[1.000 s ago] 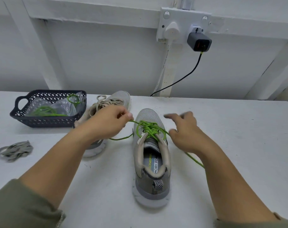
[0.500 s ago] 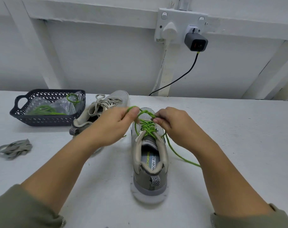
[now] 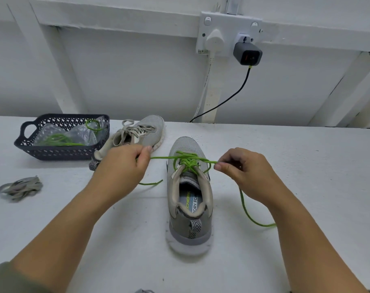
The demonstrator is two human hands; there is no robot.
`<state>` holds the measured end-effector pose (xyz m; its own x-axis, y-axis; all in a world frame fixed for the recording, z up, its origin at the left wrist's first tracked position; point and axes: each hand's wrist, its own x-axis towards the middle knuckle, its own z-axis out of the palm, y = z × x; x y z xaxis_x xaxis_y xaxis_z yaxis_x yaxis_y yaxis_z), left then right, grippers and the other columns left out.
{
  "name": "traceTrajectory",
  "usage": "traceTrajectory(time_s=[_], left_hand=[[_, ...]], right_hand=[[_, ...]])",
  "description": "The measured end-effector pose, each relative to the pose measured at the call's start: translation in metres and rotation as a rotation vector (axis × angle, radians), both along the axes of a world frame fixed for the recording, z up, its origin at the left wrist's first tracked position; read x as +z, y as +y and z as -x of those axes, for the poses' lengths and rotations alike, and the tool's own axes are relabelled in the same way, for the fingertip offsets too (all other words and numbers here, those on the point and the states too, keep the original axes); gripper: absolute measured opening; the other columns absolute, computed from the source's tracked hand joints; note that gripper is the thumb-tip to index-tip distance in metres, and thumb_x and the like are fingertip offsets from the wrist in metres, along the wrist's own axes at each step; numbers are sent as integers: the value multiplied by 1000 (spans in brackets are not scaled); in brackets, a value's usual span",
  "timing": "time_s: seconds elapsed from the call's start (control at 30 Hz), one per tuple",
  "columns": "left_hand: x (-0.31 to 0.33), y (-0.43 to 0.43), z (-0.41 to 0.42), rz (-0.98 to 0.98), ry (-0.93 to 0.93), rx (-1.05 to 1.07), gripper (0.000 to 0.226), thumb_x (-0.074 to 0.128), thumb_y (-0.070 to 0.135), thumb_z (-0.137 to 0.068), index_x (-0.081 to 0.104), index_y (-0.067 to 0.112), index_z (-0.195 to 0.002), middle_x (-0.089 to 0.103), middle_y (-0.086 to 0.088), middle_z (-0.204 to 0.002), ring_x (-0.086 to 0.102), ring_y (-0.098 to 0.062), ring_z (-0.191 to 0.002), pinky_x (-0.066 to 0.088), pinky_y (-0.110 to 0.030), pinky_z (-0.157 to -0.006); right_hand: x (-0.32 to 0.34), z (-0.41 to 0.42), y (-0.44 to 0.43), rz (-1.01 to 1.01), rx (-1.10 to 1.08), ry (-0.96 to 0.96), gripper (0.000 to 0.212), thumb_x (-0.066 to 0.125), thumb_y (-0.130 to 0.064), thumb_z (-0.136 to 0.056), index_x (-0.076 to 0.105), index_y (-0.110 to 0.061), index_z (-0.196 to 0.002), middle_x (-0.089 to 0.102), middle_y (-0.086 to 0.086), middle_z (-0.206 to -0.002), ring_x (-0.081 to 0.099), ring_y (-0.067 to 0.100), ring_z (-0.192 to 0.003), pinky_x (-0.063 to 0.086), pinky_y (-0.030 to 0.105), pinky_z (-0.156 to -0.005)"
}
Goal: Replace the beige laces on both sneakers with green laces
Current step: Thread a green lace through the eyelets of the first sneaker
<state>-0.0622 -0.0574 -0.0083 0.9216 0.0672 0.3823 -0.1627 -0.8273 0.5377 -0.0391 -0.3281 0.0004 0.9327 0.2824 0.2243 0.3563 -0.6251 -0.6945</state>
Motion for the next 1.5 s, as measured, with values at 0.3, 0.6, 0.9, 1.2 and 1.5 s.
traceTrajectory(time_s=[0.3,0.6,0.9,1.2,1.5], left_hand=[[-25,-14,19,-428,295,72,35,34,38,-101,53,16,-120,60,-5,-118,54,-26,-110,44,-36,-87],[-30,-16,12,3,245,-219,18,46,37,-99,57,26,-89,56,7,-66,51,0,-64,35,-21,-58],[-2,-14,7,1520,400,-357,32,40,33,-92,61,26,-70,70,4,-95,61,-14,-99,38,-31,-75],[-9,-36,-7,1319,295,-414,28,37,14,-100,62,27,-105,64,10,-81,62,-4,-72,38,-19,-61],[-10,-47,-18,1167,267,-354,28,65,20,-71,50,13,-93,73,-2,-74,62,-6,-59,48,-19,-65]], right_hand=[[-3,7,-11,285,39,329,16,57,-46,-92,64,-32,-86,56,-4,-71,46,10,-62,38,26,-60],[-9,12,5,148,71,310,14,57,-34,-95,62,-29,-83,65,3,-84,54,11,-75,46,27,-69],[4,3,22,-1201,240,635,25,52,-27,-88,58,-10,-70,67,16,-113,64,33,-104,52,40,-92],[0,2,38,-1151,220,456,16,46,-15,-94,59,-9,-101,64,7,-83,61,21,-78,51,39,-87],[2,-4,59,-300,-106,51,21,61,-15,-93,45,-27,-99,71,-5,-80,66,7,-67,52,20,-68]])
